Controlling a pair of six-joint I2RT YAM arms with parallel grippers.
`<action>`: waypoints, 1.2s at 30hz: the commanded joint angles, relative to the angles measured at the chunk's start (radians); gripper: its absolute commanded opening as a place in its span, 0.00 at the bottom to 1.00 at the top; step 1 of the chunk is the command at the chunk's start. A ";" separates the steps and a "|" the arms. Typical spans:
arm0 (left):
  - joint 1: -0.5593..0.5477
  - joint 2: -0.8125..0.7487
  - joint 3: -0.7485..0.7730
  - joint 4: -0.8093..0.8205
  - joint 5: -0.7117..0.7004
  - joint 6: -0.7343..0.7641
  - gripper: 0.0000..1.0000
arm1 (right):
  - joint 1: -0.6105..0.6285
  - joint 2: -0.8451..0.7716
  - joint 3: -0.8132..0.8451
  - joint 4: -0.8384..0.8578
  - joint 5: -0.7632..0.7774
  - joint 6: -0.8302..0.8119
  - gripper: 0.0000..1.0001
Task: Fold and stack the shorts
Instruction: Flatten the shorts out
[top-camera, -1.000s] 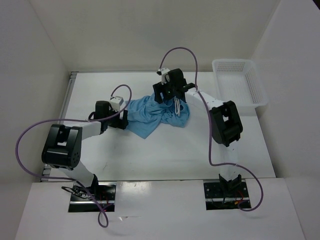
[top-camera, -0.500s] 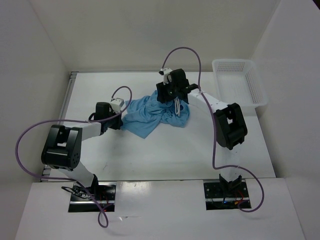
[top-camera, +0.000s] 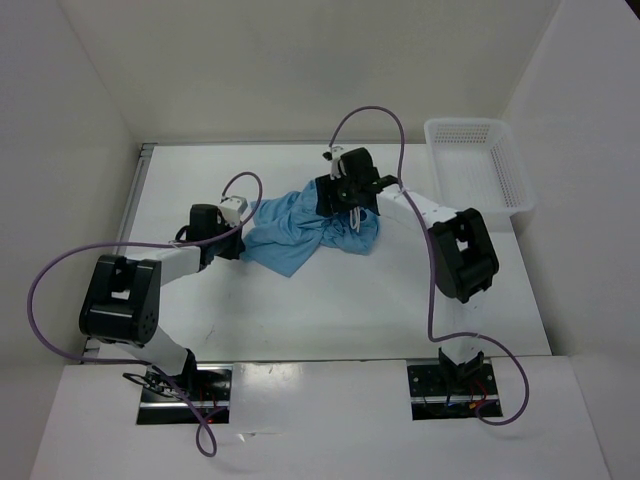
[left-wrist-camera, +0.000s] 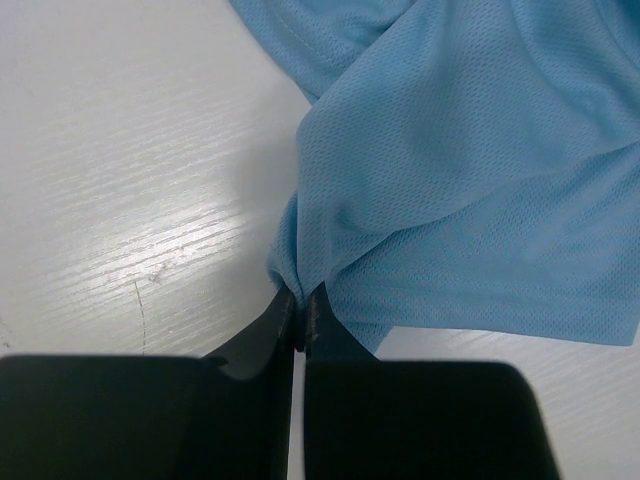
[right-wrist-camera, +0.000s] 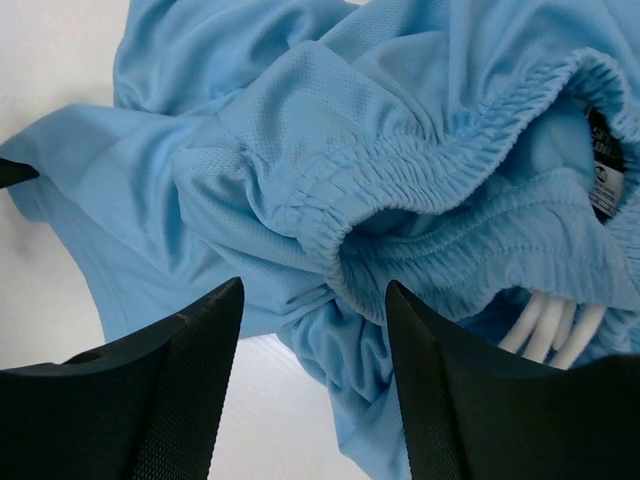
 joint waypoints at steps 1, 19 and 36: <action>-0.001 -0.028 -0.007 -0.003 0.017 0.004 0.00 | 0.012 -0.002 0.009 0.021 -0.025 0.047 0.65; -0.001 -0.124 0.042 -0.017 -0.124 0.004 0.00 | 0.022 0.135 0.272 0.103 0.047 -0.021 0.00; 0.187 -0.554 0.593 -0.368 -0.339 0.004 0.00 | -0.104 -0.776 0.037 -0.057 -0.047 -0.410 0.00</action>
